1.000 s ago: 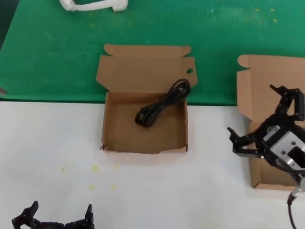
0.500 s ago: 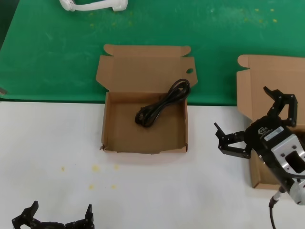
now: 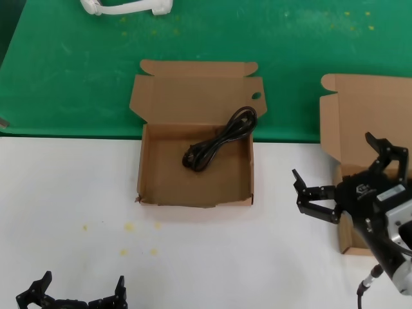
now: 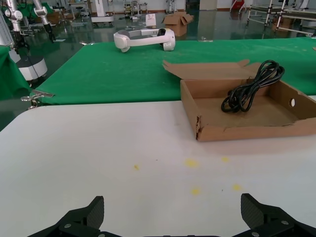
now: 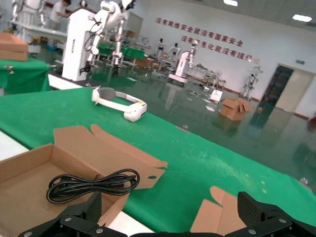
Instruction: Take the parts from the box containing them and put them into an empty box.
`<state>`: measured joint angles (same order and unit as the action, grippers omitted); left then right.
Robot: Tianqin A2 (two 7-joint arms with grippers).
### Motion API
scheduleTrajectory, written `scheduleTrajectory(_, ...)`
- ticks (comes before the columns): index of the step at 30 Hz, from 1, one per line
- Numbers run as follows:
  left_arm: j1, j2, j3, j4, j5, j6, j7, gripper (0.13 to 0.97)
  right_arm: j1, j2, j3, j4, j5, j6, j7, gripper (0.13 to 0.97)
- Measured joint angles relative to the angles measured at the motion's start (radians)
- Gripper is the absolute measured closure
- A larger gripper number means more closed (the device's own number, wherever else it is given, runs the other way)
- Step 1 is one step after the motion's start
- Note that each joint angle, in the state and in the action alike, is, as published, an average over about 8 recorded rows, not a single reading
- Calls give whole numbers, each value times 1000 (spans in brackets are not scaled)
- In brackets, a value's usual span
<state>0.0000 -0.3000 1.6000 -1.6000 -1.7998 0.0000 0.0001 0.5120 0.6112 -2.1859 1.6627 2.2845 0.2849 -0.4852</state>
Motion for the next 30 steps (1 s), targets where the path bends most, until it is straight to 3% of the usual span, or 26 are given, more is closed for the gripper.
scheduleTrajectory(30, 0, 0, 0, 0, 0, 0, 0, 132, -403, -245, 461, -49, -381, -224, 382, 129)
